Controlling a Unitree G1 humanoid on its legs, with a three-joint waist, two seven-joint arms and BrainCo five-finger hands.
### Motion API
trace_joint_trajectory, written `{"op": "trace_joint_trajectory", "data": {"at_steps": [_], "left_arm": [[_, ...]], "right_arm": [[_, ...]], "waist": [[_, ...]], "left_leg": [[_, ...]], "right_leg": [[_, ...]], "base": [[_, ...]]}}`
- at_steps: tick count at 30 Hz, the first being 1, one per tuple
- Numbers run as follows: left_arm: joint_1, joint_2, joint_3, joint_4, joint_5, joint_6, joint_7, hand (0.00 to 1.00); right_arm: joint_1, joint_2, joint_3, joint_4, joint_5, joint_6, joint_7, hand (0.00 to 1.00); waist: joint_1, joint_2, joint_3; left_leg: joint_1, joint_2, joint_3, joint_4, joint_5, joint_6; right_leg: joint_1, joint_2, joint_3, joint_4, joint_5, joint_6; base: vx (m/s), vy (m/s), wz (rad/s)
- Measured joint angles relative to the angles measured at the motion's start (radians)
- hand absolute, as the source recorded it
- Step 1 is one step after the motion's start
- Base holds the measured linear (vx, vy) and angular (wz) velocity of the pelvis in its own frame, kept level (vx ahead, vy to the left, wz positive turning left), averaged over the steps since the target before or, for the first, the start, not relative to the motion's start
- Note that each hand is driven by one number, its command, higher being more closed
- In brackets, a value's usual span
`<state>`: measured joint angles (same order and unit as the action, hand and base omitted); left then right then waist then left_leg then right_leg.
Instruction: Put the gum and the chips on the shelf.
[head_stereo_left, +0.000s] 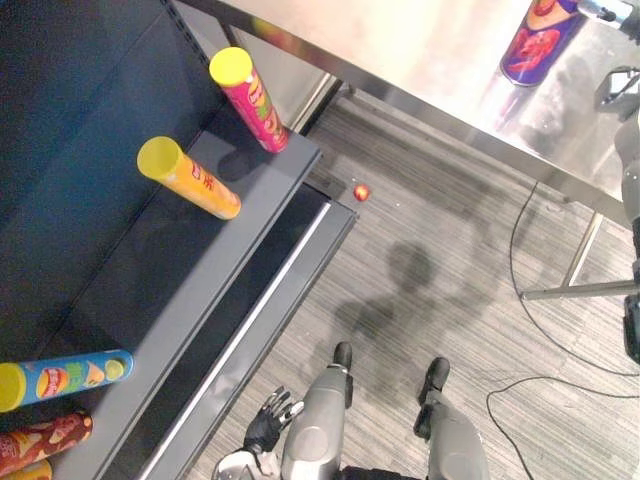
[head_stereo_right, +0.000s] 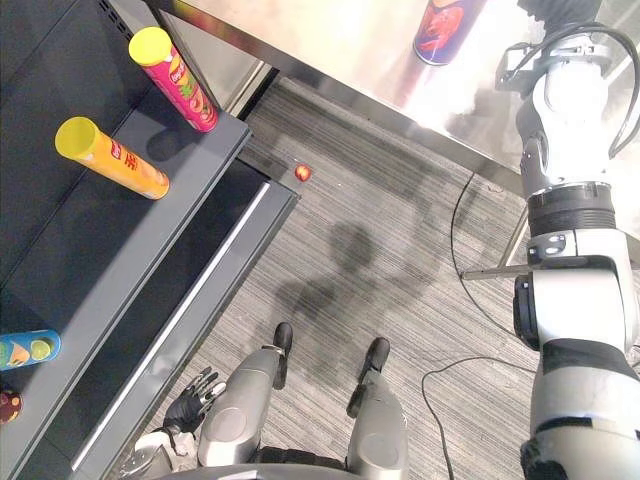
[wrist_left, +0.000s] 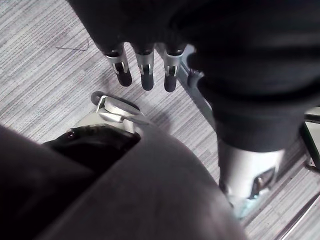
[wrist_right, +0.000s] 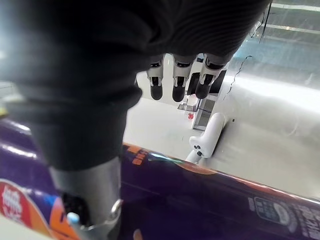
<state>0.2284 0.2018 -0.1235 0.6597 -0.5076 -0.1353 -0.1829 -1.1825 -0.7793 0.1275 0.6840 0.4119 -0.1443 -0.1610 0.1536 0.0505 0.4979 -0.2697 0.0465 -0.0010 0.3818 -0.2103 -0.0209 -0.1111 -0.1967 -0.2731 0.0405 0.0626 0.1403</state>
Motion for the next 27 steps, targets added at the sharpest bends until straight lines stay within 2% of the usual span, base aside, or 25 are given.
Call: {"op": "trace_joint_trajectory", "data": {"at_steps": [9,19,20,27], "left_arm": [[0.0,0.003,-0.018,0.0,0.0,-0.018,0.001,0.0],[0.0,0.003,-0.019,0.002,0.001,-0.028,0.001,0.0],[0.0,0.003,-0.019,0.002,0.001,-0.029,0.001,0.0],[0.0,0.005,-0.027,0.005,0.001,-0.028,0.004,0.0]], "right_arm": [[0.0,0.0,0.004,-0.001,-0.002,0.008,0.057,0.0],[0.0,0.003,0.041,-0.037,-0.02,0.008,0.121,0.0],[0.0,0.003,0.044,-0.041,-0.02,0.008,0.122,1.0],[-0.006,0.004,0.069,-0.048,-0.021,0.008,0.117,1.0]], "waist": [[0.014,0.008,0.004],[0.016,0.008,0.004],[0.016,0.008,0.004],[0.026,0.008,0.004]], "left_leg": [[-0.008,0.001,-0.002,0.004,0.009,-0.007],[-0.007,0.001,-0.011,-0.019,0.035,-0.011],[-0.006,0.001,-0.012,-0.022,0.038,-0.012],[0.013,0.0,-0.016,-0.067,0.068,-0.019]], "right_leg": [[-0.004,0.004,-0.007,0.002,0.0,0.0],[-0.009,0.0,-0.019,0.012,0.0,0.0],[-0.009,0.0,-0.019,0.013,0.0,0.0],[-0.007,-0.001,-0.024,0.016,0.0,0.0]], "base": [[-0.02,-0.009,0.0],[-0.01,-0.01,0.04],[-0.02,-0.019,0.03],[-0.01,-0.01,0.02]]}}
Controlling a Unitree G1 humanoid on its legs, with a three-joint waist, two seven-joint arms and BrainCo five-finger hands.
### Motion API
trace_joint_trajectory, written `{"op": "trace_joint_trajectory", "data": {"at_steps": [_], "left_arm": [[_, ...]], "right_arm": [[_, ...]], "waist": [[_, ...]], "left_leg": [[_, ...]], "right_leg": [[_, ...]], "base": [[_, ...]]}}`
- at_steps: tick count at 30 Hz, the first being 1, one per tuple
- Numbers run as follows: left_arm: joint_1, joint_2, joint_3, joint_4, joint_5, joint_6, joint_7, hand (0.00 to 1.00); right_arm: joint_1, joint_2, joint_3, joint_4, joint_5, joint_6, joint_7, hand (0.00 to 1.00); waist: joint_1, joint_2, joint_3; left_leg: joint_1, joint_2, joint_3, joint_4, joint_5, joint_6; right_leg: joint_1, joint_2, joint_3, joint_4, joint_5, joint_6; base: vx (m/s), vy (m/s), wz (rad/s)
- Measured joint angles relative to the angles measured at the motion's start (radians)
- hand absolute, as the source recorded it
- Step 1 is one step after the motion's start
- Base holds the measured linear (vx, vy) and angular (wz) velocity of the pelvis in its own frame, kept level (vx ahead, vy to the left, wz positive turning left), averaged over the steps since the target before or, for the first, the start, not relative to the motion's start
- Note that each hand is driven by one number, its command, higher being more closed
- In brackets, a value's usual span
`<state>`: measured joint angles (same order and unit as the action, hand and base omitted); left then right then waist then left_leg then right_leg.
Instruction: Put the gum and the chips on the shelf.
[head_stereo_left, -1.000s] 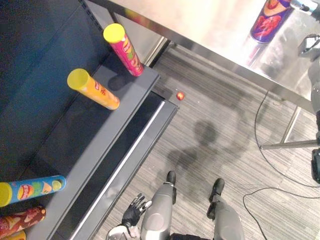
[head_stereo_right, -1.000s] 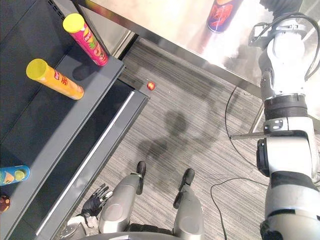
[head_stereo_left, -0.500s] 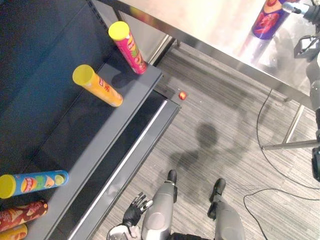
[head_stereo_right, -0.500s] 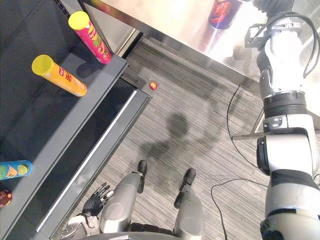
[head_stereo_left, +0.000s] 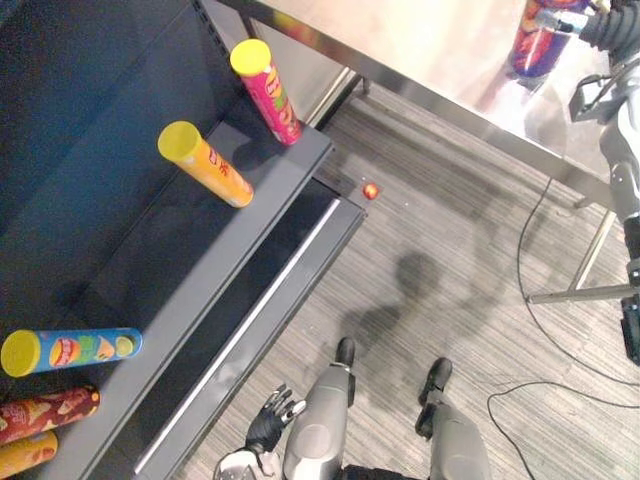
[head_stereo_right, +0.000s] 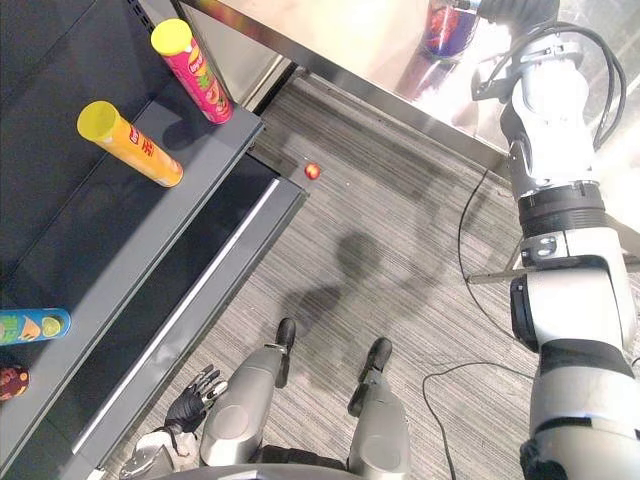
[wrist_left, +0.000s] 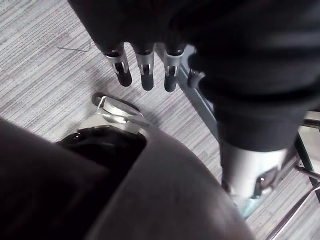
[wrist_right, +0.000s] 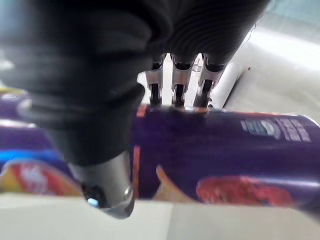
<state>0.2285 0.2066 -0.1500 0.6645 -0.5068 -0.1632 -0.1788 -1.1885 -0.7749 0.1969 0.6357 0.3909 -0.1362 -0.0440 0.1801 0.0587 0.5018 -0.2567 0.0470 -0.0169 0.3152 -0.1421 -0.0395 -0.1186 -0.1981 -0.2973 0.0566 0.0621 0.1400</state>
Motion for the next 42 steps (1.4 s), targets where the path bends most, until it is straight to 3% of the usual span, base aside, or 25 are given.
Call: {"op": "trace_joint_trajectory", "data": {"at_steps": [13,22,27,33,35,42], "left_arm": [[0.0,0.0,-0.01,0.007,0.0,-0.002,0.019,0.0],[0.0,0.0,-0.011,0.017,0.0,-0.003,0.022,0.0],[0.0,0.001,-0.01,0.016,0.001,0.0,0.027,0.0],[0.01,0.018,0.005,0.033,0.007,0.042,0.021,0.0],[0.013,0.028,0.03,0.063,0.008,0.08,0.011,0.0],[0.018,0.012,0.095,0.138,0.051,0.12,0.008,0.0]], "right_arm": [[-0.012,0.015,0.005,0.069,0.016,-0.009,-0.039,1.0],[-0.004,0.062,-0.007,0.069,0.021,-0.051,-0.068,1.0],[0.051,0.099,-0.075,-0.078,0.021,-0.054,-0.081,1.0],[0.18,0.179,-0.171,-0.309,0.059,-0.057,-0.078,1.0],[0.259,0.221,-0.187,-0.369,0.08,-0.045,-0.067,1.0],[0.467,0.303,-0.191,-0.52,0.115,0.018,0.004,1.0]], "waist": [[0.014,0.0,-0.001],[0.011,-0.002,-0.002],[0.012,-0.006,-0.004],[-0.002,-0.06,-0.065],[-0.016,-0.085,-0.112],[-0.043,-0.11,-0.194]], "left_leg": [[0.018,0.001,-0.026,-0.07,0.063,-0.014],[0.022,0.008,-0.02,-0.089,0.076,-0.017],[0.051,0.011,-0.013,-0.111,0.081,-0.02],[0.099,0.016,0.012,-0.158,0.085,-0.025],[0.125,0.018,0.025,-0.179,0.086,-0.027],[0.195,0.02,0.057,-0.229,0.087,-0.028]], "right_leg": [[-0.004,0.001,-0.03,0.018,-0.006,-0.013],[-0.018,0.007,-0.021,0.023,-0.002,-0.018],[-0.001,0.01,-0.01,0.016,-0.002,-0.018],[0.022,0.02,0.008,-0.008,-0.002,-0.018],[0.038,0.024,0.015,-0.023,-0.002,-0.018],[0.074,0.029,0.044,-0.047,-0.002,-0.018]], "base": [[-0.03,-0.026,0.07],[-0.01,-0.006,-0.01],[0.02,-0.013,-0.05],[0.05,-0.015,-0.12],[0.08,-0.015,-0.11],[0.04,-0.005,-0.16]]}}
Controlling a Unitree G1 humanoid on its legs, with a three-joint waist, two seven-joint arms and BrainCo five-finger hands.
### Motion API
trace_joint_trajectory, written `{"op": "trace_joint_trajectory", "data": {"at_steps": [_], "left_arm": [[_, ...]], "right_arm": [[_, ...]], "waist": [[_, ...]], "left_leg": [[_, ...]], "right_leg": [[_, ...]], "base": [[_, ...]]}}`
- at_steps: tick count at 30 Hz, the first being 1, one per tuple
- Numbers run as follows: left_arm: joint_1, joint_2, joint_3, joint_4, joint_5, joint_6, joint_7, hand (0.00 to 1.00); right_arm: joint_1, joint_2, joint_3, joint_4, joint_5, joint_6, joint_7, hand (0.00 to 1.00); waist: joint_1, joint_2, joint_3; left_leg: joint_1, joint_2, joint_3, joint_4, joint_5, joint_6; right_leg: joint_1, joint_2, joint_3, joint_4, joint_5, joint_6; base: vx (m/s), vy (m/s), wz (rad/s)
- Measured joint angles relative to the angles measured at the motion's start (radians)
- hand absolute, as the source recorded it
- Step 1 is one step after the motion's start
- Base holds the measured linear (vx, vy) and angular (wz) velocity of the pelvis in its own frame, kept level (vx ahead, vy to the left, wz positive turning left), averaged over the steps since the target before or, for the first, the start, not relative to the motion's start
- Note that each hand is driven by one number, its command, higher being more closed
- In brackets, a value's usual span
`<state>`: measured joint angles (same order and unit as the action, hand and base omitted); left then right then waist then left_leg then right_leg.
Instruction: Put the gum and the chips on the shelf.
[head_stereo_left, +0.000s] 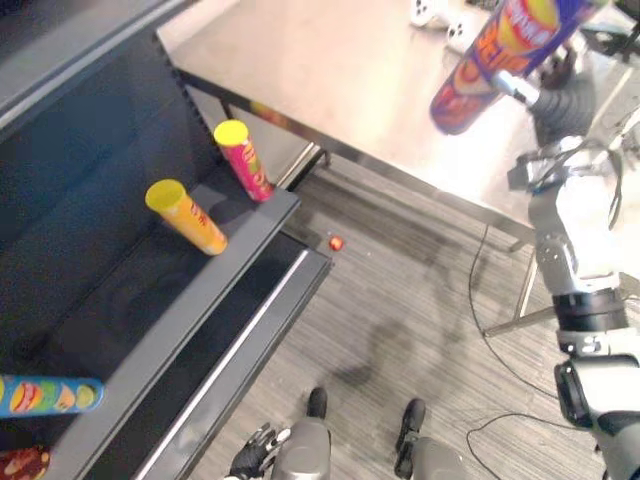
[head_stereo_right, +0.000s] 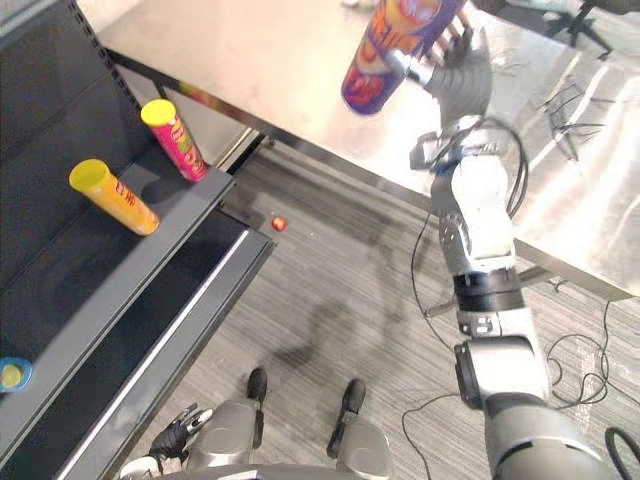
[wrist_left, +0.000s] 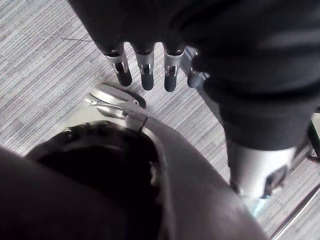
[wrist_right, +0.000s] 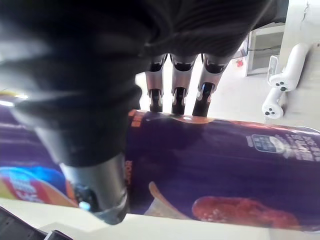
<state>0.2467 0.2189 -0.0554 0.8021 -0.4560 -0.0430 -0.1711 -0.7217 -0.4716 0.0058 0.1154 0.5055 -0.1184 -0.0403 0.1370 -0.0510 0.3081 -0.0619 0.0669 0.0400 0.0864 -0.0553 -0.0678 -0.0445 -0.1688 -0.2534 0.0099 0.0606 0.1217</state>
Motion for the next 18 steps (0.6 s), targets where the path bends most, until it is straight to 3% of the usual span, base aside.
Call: {"op": "trace_joint_trajectory", "data": {"at_steps": [8,18], "left_arm": [[0.032,-0.021,0.062,0.043,0.023,0.002,0.01,0.0],[0.033,-0.02,0.063,0.1,0.04,0.009,0.01,0.0]], "right_arm": [[0.267,0.08,0.001,-0.113,0.064,0.122,0.06,1.0],[0.452,0.079,0.001,-0.145,0.097,0.162,0.106,1.0]], "waist": [[-0.046,-0.02,-0.067],[-0.081,-0.016,-0.116]], "left_leg": [[0.065,0.002,0.027,-0.049,0.002,-0.002],[0.073,-0.001,0.039,-0.054,0.001,-0.003]], "right_leg": [[0.036,0.007,0.026,-0.027,0.002,0.002],[0.05,0.007,0.039,-0.063,0.02,0.007]], "base": [[0.04,-0.009,-0.1],[0.0,0.002,-0.03]]}}
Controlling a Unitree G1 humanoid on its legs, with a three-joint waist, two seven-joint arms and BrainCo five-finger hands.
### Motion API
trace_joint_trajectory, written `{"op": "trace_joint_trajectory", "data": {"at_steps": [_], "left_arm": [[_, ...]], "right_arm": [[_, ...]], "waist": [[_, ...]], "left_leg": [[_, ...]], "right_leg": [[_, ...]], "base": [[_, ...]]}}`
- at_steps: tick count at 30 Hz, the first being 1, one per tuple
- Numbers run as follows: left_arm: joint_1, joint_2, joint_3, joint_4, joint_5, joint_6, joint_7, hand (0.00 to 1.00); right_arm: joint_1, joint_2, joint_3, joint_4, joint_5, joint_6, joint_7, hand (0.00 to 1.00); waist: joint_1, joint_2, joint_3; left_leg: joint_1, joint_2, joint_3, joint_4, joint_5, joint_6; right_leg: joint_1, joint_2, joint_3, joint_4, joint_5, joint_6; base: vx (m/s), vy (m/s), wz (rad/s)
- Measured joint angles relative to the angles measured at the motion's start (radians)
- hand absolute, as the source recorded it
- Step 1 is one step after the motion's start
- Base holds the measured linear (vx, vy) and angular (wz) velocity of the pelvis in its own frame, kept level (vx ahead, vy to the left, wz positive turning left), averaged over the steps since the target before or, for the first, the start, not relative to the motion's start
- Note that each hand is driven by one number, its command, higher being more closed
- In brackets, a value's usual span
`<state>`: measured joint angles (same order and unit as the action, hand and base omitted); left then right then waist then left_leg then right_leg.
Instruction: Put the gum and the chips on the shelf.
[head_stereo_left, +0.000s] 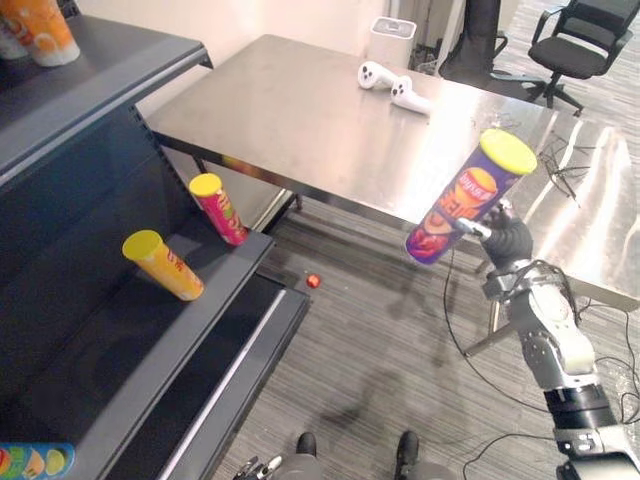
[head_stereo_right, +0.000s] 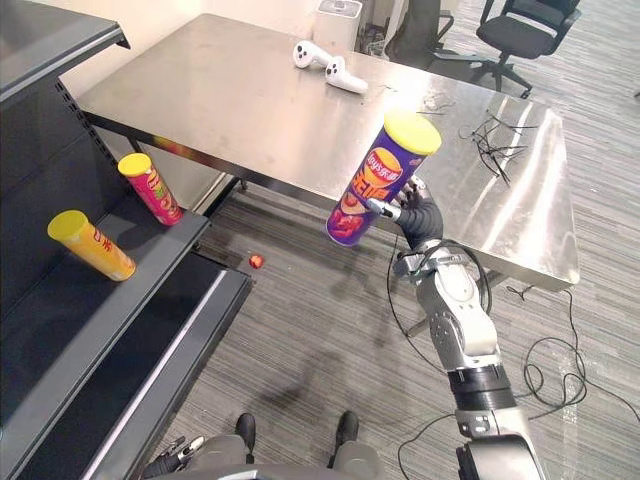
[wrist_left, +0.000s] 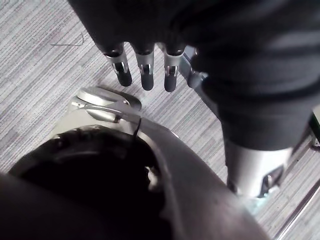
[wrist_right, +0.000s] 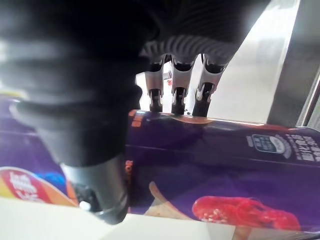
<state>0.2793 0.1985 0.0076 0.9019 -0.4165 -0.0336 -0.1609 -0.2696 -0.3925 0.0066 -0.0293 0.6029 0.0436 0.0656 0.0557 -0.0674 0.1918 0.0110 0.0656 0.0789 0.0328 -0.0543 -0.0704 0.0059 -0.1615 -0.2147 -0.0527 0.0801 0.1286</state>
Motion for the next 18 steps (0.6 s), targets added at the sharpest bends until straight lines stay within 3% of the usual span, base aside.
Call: {"op": "trace_joint_trajectory", "data": {"at_steps": [7,10,14,17,18], "left_arm": [[0.001,-0.005,-0.001,0.031,0.007,-0.003,0.011,0.0],[0.0,-0.011,-0.001,0.034,0.004,-0.004,0.038,0.0],[0.0,-0.032,0.01,0.034,-0.037,-0.002,0.067,0.0],[0.002,-0.065,0.032,0.034,-0.058,-0.009,0.074,0.0],[0.013,-0.089,0.053,0.034,-0.075,-0.011,0.074,0.0]], "right_arm": [[0.061,0.0,0.001,-0.003,0.031,0.003,0.012,1.0],[0.061,0.001,0.005,-0.003,0.031,0.003,0.01,1.0],[0.051,0.02,0.035,-0.002,0.031,0.002,0.008,1.0],[0.007,0.02,0.07,0.017,0.03,0.002,0.009,1.0],[-0.022,0.025,0.074,0.042,0.03,0.002,0.009,1.0]], "waist": [[-0.016,0.012,-0.025],[-0.016,0.02,-0.023],[-0.009,0.039,-0.009],[0.032,0.08,0.016],[0.043,0.106,0.03]], "left_leg": [[0.019,0.0,0.019,-0.002,-0.002,0.0],[-0.007,0.011,0.004,0.055,-0.027,-0.003],[-0.068,0.024,-0.095,0.176,-0.06,-0.011],[-0.097,0.033,-0.154,0.197,-0.057,-0.015],[-0.099,0.04,-0.143,0.174,-0.057,0.008]], "right_leg": [[0.004,-0.001,0.016,0.004,0.002,0.0],[-0.015,-0.001,0.003,0.066,-0.027,-0.014],[-0.001,0.002,-0.086,0.154,-0.086,-0.027],[0.024,0.003,-0.156,0.185,-0.117,-0.04],[0.039,0.0,-0.201,0.194,-0.131,-0.042]], "base": [[-0.02,0.002,-0.08],[-0.02,-0.01,0.11],[-0.05,-0.061,0.7],[-0.16,-0.092,0.76],[-0.13,-0.067,0.83]]}}
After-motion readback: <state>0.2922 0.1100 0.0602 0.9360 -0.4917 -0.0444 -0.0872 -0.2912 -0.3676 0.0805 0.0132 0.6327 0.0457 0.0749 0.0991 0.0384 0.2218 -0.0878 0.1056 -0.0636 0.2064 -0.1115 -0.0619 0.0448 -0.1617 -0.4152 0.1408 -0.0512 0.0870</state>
